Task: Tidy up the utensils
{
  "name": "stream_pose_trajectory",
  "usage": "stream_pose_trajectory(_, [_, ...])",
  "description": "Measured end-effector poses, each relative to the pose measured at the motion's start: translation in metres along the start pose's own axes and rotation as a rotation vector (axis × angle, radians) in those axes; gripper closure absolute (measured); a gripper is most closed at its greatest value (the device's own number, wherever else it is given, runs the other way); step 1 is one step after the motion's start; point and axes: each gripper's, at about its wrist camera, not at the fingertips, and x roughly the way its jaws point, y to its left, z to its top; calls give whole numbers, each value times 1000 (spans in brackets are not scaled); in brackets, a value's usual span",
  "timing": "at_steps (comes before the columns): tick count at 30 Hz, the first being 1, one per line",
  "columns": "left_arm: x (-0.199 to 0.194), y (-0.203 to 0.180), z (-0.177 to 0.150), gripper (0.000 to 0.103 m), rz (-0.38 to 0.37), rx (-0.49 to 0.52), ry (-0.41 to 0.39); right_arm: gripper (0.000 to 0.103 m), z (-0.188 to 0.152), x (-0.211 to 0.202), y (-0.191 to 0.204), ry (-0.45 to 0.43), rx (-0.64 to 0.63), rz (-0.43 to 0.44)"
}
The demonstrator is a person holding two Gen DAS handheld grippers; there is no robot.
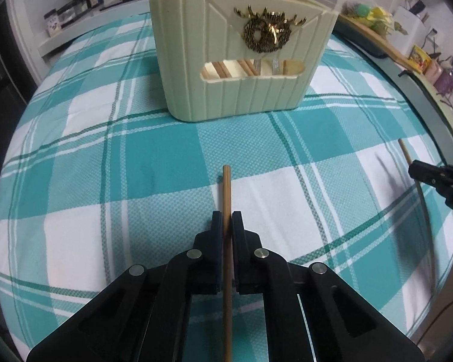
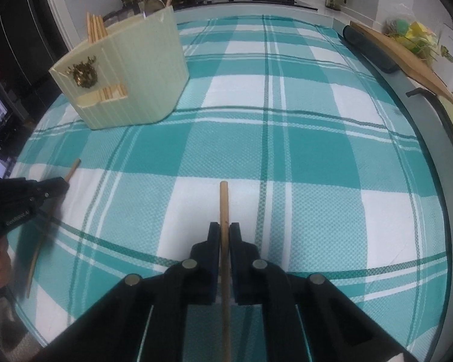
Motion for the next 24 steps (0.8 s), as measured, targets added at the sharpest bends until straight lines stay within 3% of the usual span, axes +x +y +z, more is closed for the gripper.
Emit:
stream_pose_trajectory(11, [-163, 7, -8, 99, -98, -20, -349, 97, -1, -111, 19, -261, -22, 166])
stream_pose_trajectory(17, [-211, 13, 3, 100, -126, -38, -476, 97, 12, -155, 37, -394, -61, 214])
stream_pose_trajectory(24, [-261, 19, 52, 100, -170, -48, -601, 97, 54, -196, 63, -548, -113, 217])
